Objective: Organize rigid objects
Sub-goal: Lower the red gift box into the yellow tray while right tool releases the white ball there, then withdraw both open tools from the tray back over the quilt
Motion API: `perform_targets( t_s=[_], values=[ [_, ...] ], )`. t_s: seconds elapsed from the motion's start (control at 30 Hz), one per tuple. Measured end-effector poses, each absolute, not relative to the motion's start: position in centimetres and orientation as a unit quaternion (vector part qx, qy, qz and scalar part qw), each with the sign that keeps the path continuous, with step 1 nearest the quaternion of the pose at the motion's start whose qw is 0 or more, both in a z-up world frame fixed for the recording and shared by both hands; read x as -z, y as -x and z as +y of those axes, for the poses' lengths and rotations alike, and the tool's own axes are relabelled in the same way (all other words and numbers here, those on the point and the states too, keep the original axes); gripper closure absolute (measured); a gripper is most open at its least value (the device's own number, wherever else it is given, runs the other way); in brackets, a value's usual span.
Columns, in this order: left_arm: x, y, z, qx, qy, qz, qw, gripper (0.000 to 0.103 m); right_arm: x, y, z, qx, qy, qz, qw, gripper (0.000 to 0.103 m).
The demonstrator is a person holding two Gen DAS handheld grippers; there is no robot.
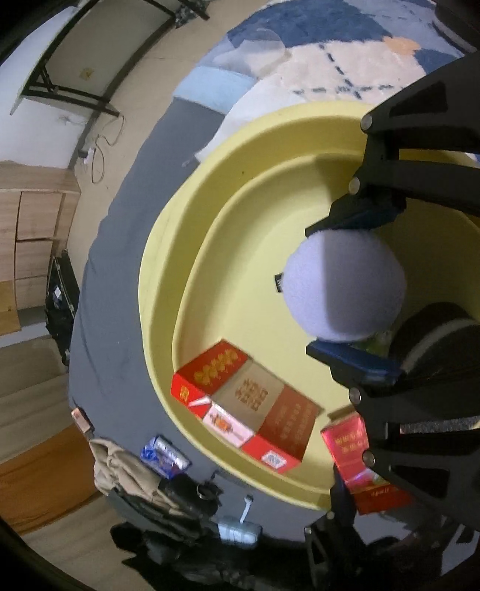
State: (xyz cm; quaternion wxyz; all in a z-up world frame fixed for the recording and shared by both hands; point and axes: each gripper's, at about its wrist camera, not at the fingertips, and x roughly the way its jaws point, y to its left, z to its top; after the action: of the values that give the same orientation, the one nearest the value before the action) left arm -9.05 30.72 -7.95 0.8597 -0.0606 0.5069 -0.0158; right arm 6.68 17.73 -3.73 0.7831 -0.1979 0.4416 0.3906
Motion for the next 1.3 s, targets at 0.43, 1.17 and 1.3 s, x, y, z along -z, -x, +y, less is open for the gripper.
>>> perform_targets(
  t_s=[0.43,1.17,1.3],
  values=[
    [-1.6,8.4,28.2,0.019,0.104,0.428,0.897,0.000,-8.1,-3.5,1.5,-0.357,0.053,0.349,0.865,0.000],
    [-8.7,0.0,9.1,0.047,0.120,0.446,0.886,0.000,-8.6,5.2,-32.2,-0.179,0.001,0.345,0.921,0.000],
    [-6.7,0.3,8.6,0.062,0.113,0.434,0.892,0.000,-7.6,4.2,-34.0,-0.171,-0.031,0.348,0.921,0.000]
  ],
)
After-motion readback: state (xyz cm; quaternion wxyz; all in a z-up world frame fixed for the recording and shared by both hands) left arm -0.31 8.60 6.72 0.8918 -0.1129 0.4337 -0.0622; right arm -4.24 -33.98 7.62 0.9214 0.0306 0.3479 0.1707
